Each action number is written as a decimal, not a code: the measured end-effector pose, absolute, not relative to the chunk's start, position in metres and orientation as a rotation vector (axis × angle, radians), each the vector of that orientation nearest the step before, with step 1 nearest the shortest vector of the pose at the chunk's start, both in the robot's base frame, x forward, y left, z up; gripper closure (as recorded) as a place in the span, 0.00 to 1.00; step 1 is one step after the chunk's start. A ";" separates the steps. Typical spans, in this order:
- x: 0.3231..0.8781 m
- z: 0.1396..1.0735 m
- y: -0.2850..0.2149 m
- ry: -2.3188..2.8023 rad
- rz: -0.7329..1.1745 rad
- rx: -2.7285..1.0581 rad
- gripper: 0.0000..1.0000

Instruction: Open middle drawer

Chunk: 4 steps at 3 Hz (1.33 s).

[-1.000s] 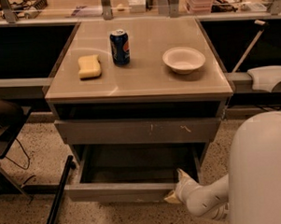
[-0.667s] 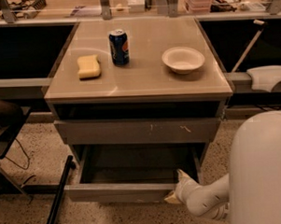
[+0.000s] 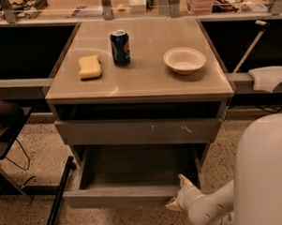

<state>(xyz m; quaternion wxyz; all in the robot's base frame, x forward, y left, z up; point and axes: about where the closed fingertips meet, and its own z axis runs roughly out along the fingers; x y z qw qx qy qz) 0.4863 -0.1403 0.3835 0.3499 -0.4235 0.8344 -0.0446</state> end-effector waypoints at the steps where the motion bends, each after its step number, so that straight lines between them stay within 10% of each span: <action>1: 0.485 0.388 -0.140 2.161 -0.116 -1.097 1.00; 4: 0.466 0.388 -0.140 2.156 -0.117 -1.096 1.00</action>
Offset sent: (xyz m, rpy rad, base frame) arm -0.5401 -0.0131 -0.0877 0.0075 -0.1462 -0.0996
